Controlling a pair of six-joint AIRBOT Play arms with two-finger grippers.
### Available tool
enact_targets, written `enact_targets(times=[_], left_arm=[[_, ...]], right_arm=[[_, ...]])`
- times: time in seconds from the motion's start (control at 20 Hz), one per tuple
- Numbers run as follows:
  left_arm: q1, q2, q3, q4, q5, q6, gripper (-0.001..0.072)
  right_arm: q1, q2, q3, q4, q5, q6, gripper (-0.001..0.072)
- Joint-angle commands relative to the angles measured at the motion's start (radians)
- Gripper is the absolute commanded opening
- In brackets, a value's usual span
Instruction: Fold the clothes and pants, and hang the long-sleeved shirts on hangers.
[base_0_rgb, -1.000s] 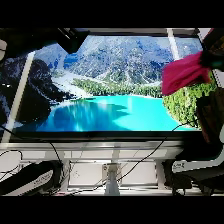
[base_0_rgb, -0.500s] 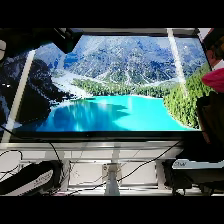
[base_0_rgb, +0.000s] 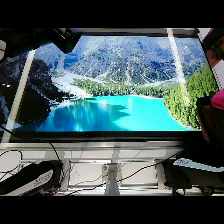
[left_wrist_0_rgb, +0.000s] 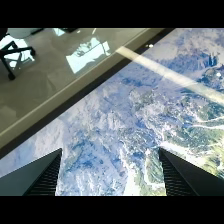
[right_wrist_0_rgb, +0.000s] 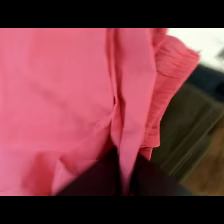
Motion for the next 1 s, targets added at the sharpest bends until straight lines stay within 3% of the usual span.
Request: enact_targets(times=[0.0, 0.25, 0.45, 0.55, 0.65, 0.75, 0.95], left_arm=[[0.001, 0.000, 0.000, 0.001, 0.000, 0.000, 0.0697], [0.001, 0.000, 0.000, 0.001, 0.000, 0.000, 0.0697], [0.001, 0.000, 0.000, 0.001, 0.000, 0.000, 0.0697], [0.001, 0.000, 0.000, 0.001, 0.000, 0.000, 0.0698], [0.001, 0.000, 0.000, 0.000, 0.000, 0.000, 0.0698], [0.001, 0.000, 0.000, 0.000, 0.000, 0.000, 0.0698], [0.001, 0.000, 0.000, 0.001, 0.000, 0.000, 0.0698]], right_arm=[[-0.029, 0.004, -0.010, 0.154, 0.054, -0.032, 0.0506], [-0.023, 0.005, -0.009, 0.239, 0.075, -0.031, 0.0529], [-0.018, 0.005, -0.009, 0.574, -0.010, -0.031, 0.0522], [0.020, 0.005, -0.009, 0.743, -0.043, -0.032, 0.0367], [0.107, 0.006, -0.006, 0.826, -0.074, -0.051, 0.0165], [0.227, 0.008, -0.006, 0.868, -0.091, -0.087, 0.0017], [0.544, 0.015, 0.009, 0.770, -0.108, -0.137, 0.0016]])
